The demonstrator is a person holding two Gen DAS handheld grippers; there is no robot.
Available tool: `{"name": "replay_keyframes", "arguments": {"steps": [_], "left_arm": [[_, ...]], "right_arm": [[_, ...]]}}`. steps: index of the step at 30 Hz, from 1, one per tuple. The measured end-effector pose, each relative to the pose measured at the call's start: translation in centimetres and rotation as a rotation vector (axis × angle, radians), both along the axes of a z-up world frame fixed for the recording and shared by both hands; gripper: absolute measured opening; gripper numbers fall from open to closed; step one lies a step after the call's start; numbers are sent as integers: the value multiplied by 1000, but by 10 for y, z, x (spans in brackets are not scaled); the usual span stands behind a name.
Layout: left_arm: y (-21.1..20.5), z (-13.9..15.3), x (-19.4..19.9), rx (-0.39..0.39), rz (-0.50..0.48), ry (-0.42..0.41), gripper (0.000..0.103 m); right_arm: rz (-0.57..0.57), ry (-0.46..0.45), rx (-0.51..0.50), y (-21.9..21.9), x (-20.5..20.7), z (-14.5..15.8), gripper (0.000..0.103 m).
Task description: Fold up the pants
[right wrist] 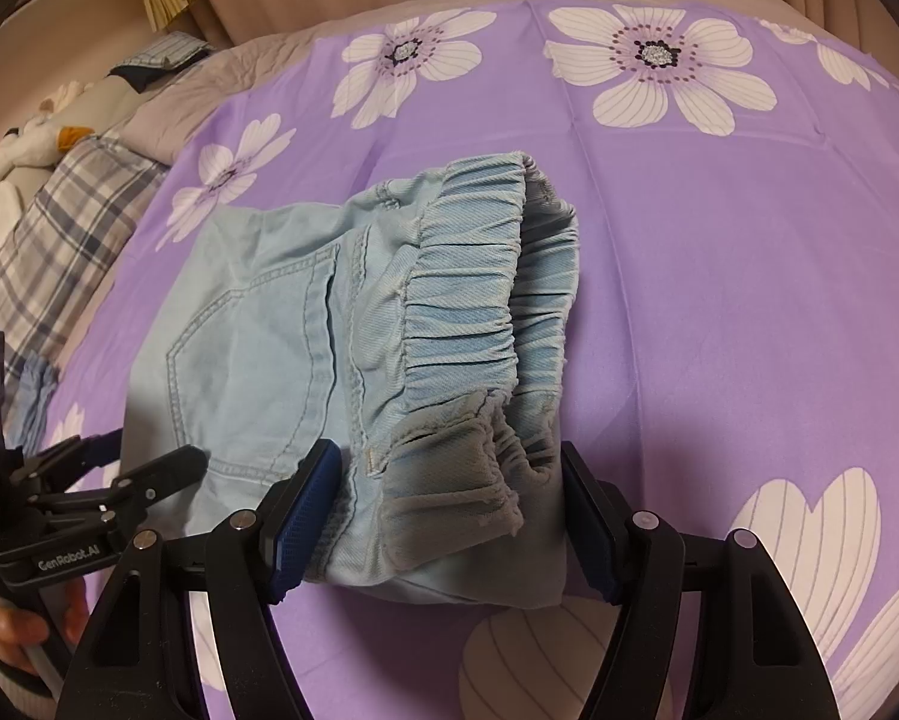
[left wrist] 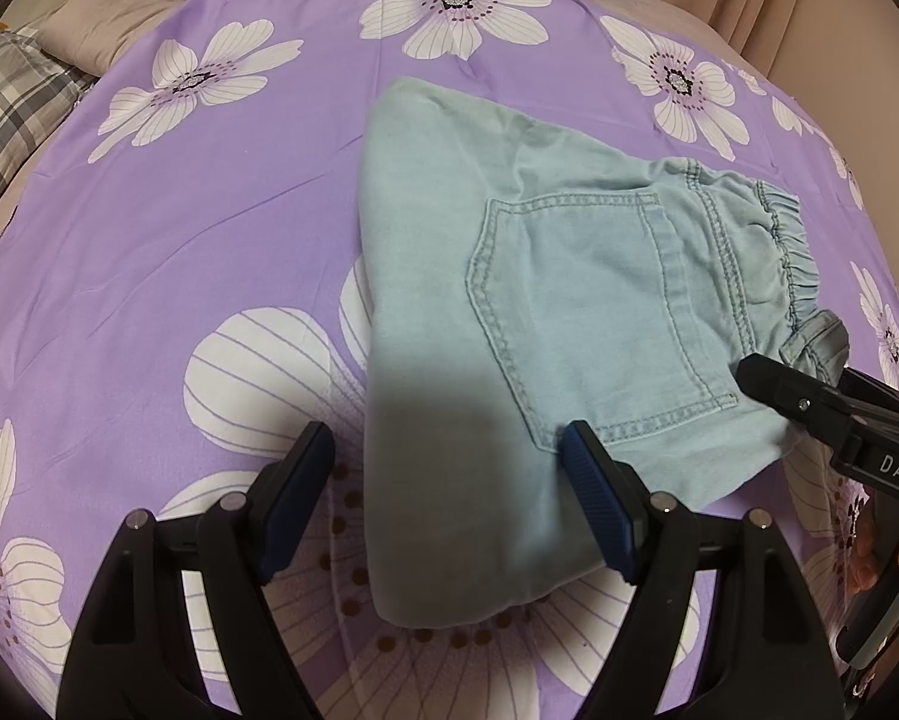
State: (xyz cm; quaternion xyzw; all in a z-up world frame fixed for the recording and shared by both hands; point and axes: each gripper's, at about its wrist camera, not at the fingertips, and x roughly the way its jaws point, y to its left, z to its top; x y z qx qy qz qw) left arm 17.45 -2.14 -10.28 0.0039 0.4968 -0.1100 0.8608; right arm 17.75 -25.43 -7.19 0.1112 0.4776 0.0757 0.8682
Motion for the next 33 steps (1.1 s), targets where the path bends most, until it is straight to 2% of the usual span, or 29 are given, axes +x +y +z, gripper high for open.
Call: {"name": "replay_keyframes", "arguments": {"steps": [33], "left_arm": [[1, -1, -2, 5, -3, -1, 79]], "right_arm": [[-3, -1, 3, 0, -3, -1, 71]]}}
